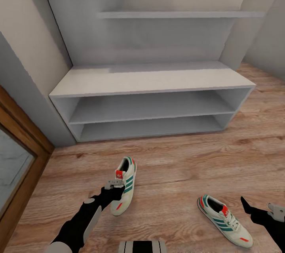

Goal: Pick up the two gym shoes and the two sandals from the corridor floor and place them onto the hallstand (shoe rack) in the corridor, making sure they are on the rack and not on the floor. Arrange them so the two gym shoes are next to each other and the two sandals are next to each other.

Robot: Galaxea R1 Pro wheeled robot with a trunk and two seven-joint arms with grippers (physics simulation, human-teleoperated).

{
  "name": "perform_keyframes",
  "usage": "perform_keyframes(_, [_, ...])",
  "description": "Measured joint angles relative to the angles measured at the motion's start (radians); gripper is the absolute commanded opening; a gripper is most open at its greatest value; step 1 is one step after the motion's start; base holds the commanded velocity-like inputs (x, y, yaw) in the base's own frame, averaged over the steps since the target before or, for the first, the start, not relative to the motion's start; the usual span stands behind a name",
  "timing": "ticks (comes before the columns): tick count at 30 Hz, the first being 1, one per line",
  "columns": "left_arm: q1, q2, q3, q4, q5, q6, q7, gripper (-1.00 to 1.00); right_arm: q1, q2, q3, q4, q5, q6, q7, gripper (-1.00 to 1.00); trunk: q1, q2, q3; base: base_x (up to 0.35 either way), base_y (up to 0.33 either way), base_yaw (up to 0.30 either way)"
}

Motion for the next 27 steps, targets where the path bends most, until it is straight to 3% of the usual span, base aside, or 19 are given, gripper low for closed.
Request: perform_keyframes(27, [0.0, 0.0, 0.0, 0.0, 0.0, 0.0, 0.0, -1.0, -0.003, -0.001, -0.003, 0.037, 0.001, 0.0, 0.0, 1.0, 0.0, 0.0, 0.018, 0.0, 0.0, -0.271])
